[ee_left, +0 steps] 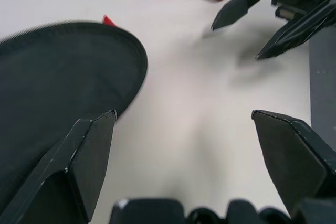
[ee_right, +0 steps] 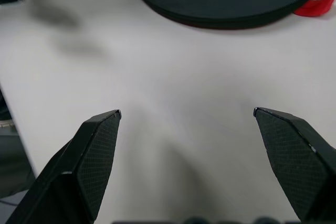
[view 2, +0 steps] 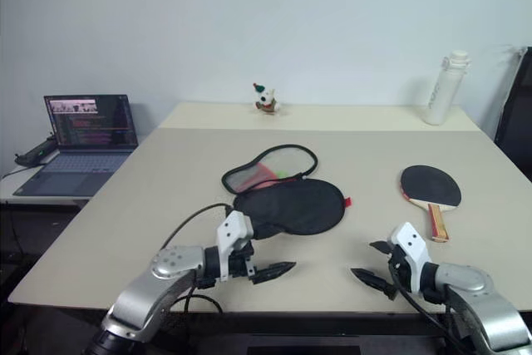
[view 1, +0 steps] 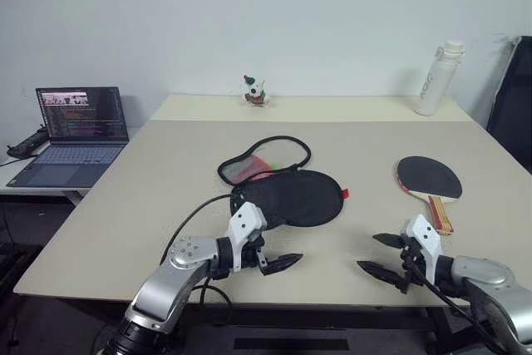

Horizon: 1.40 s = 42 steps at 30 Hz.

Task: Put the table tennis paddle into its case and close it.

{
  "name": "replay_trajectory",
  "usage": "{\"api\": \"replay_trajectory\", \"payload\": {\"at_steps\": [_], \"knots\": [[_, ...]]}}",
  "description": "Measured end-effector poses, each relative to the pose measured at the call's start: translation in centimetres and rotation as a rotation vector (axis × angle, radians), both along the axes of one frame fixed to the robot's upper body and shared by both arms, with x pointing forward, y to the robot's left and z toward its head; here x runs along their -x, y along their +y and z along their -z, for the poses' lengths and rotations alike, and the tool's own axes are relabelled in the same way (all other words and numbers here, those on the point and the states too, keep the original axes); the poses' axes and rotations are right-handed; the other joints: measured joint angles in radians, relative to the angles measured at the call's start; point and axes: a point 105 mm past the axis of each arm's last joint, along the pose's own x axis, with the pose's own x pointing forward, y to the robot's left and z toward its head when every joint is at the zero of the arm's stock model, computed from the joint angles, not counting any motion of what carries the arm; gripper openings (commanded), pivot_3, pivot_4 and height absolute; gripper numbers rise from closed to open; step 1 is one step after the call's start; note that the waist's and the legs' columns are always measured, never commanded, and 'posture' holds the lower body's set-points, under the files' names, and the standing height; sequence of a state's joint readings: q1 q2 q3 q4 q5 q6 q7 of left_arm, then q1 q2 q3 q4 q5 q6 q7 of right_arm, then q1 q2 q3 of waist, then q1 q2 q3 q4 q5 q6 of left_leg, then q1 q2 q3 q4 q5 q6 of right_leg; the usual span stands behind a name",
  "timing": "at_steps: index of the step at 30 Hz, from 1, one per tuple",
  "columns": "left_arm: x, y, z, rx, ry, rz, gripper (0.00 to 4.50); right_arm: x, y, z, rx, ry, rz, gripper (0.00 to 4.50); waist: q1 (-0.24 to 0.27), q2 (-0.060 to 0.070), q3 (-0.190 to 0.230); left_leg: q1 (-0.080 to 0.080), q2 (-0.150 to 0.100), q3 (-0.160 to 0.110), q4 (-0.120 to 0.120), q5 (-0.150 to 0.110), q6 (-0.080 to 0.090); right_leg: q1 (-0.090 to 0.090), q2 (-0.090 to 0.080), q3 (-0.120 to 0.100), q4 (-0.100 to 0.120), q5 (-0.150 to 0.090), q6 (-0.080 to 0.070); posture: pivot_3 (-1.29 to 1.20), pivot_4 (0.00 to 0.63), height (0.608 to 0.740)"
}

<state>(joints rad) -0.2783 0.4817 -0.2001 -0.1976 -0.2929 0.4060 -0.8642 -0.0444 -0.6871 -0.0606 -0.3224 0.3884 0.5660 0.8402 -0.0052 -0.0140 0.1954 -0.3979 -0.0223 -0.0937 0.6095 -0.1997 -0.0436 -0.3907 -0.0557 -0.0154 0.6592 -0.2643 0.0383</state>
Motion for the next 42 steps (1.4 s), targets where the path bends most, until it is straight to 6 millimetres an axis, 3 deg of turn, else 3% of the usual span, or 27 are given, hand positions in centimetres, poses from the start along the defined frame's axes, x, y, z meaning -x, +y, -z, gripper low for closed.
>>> {"api": "replay_trajectory", "payload": {"at_steps": [7, 12, 15, 20, 24, 32, 42], "knots": [[-0.5, -0.4, 0.4, 0.032, 0.001, -0.008, 4.50, 0.4, 0.2, -0.2, 0.015, 0.011, 0.000, 4.45, 0.003, 0.000, 0.000, 0.000, 0.000, 0.001, 0.001, 0.000, 0.000, 0.001, 0.000, 0.000, 0.000, 0.001, 0.001, 0.00, 0.150, 0.740], [-1.3, 0.3, 0.3, 0.012, 0.003, 0.015, 4.50, 0.5, 0.9, -2.5, -0.018, -0.031, 0.000, 4.45, 0.003, 0.000, 0.000, 0.000, 0.000, 0.000, 0.001, 0.000, 0.000, 0.000, 0.000, -0.001, 0.000, 0.001, 0.001, 0.00, 0.150, 0.740], [-2.0, 2.0, 0.2, -0.037, 0.013, 0.024, 4.50, 0.6, 1.9, -3.8, -0.070, -0.046, 0.001, 4.45, 0.000, -0.001, 0.000, 0.000, 0.000, 0.000, 0.001, 0.000, 0.000, 0.000, 0.001, -0.001, 0.000, 0.001, 0.001, 0.00, 0.150, 0.740], [-4.0, 6.6, -1.1, -0.110, -0.016, -0.026, 4.50, 0.8, 5.5, -6.4, -0.166, -0.086, -0.066, 4.45, -0.002, -0.001, 0.000, 0.000, 0.000, -0.001, 0.001, 0.000, 0.000, 0.000, 0.001, -0.002, 0.000, 0.001, 0.000, 0.00, 0.150, 0.740], [-5.5, 8.4, -1.1, -0.158, -0.035, -0.041, 4.50, 1.8, 6.8, -7.5, -0.133, -0.100, -0.169, 4.45, 0.006, -0.002, 0.000, -0.003, 0.000, -0.001, 0.001, 0.000, 0.000, 0.000, -0.001, -0.002, -0.003, 0.001, 0.001, 0.00, 0.150, 0.740], [-7.8, 9.1, -2.1, -0.279, -0.101, 0.019, 4.50, 1.1, 6.8, -10.1, -0.082, -0.233, -0.236, 4.45, 0.002, -0.006, 0.002, -0.003, 0.000, -0.001, 0.000, 0.000, 0.000, 0.000, 0.000, -0.003, -0.005, 0.002, 0.003, 0.00, 0.150, 0.740], [-8.1, 10.0, 0.6, -0.374, -0.003, 0.077, 4.50, 0.5, 6.4, -10.0, -0.075, -0.265, -0.194, 4.45, 0.000, -0.009, 0.004, -0.003, 0.000, -0.001, 0.001, 0.000, 0.000, -0.001, 0.001, -0.003, -0.003, 0.003, 0.003, 0.00, 0.150, 0.740]]}}
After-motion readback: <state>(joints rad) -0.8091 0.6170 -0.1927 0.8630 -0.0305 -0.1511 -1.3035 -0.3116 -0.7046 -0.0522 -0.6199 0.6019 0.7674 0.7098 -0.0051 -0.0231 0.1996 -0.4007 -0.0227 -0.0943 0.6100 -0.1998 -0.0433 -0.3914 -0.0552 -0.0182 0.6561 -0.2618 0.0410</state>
